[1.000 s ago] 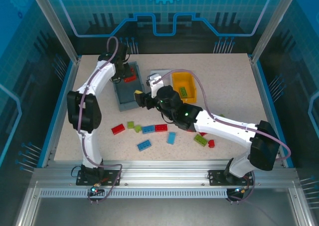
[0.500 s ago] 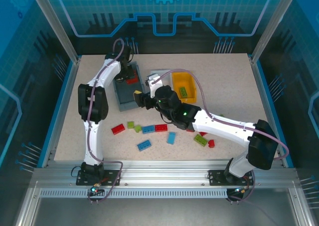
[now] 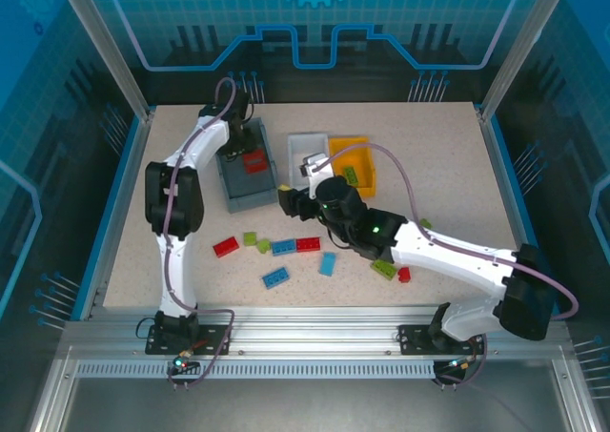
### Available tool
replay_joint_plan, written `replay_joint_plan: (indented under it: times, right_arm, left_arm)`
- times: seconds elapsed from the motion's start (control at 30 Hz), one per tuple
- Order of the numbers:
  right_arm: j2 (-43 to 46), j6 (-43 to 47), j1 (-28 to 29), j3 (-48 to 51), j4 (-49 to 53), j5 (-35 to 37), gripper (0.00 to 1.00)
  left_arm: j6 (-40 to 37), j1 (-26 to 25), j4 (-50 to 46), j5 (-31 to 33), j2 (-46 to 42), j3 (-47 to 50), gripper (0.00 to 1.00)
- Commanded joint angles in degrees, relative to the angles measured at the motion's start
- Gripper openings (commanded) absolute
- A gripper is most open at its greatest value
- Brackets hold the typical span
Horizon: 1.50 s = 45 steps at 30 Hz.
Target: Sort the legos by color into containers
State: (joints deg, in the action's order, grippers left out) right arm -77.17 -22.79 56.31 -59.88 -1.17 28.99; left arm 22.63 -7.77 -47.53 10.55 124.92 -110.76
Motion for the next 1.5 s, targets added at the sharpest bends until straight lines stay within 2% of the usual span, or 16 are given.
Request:
replay_joint_plan:
  times: [0.0, 0.1, 0.17, 0.23, 0.33, 0.43, 0.53, 0.63, 0.87, 1.07, 1.1, 1.23, 1.4, 1.47]
  right_arm:
    - [4.95, -5.88, -2.76, 0.98, 10.11, 6.32, 0.76]
    - [7.28, -20.16, -10.31, 0.27, 29.52, 10.45, 0.77]
    - [7.19, -28.24, -18.67, 0.00, 41.91, 7.67, 0.76]
    - [6.79, -31.50, -26.43, 1.02, 47.63, 4.31, 0.77]
    - [5.30, -30.94, -36.75, 4.04, 47.35, -2.72, 0.78]
    - [0.92, -31.18, -43.82, 4.86, 46.67, -8.26, 0.78]
    - [-4.11, -31.43, -47.67, 4.86, 44.84, -11.31, 0.77]
    - [-8.91, -31.77, -49.97, 4.74, 42.11, -13.33, 0.77]
    - [-18.05, -35.36, -54.36, 5.54, 38.39, -19.03, 0.73]
    - [-21.49, -35.57, -55.87, 4.73, 36.49, -21.41, 0.67]
    - [-21.76, -35.43, -55.92, 4.47, 36.71, -21.42, 0.65]
    - [-22.49, -36.01, -55.88, 4.32, 37.32, -21.43, 0.44]
    - [-23.29, -36.27, -55.95, 4.54, 35.62, -23.18, 0.27]
    - [-22.70, -35.72, -55.42, 4.50, 35.10, -23.39, 0.25]
  left_arm:
    - [1.83, -0.54, 1.73, -1.51, -10.94, 3.09, 0.33]
    - [2.57, -3.15, 6.28, -4.15, -20.39, 10.15, 0.39]
    - [2.26, -6.91, 11.42, -7.37, -27.73, 16.70, 0.45]
    - [2.07, -11.77, 16.94, -9.56, -34.36, 23.35, 0.52]
    - [3.78, -20.97, 26.41, -11.29, -43.08, 34.63, 0.62]
    - [6.96, -30.94, 34.90, -9.93, -49.27, 43.61, 0.66]
    - [7.94, -39.71, 39.69, -6.08, -52.35, 49.35, 0.67]
    - [8.46, -45.82, 43.47, -2.72, -54.22, 54.08, 0.69]
    - [10.02, -49.75, 44.17, -1.62, -54.79, 56.79, 0.69]
    - [10.04, -50.15, 45.78, -1.23, -55.40, 58.13, 0.69]
    - [9.98, -50.15, 45.63, -1.27, -55.48, 58.09, 0.69]
    - [9.67, -50.15, 45.07, -1.06, -55.98, 58.02, 0.68]
    - [9.27, -50.15, 44.49, -0.42, -56.60, 57.76, 0.68]
    - [9.33, -50.15, 43.81, 0.50, -56.98, 57.76, 0.67]
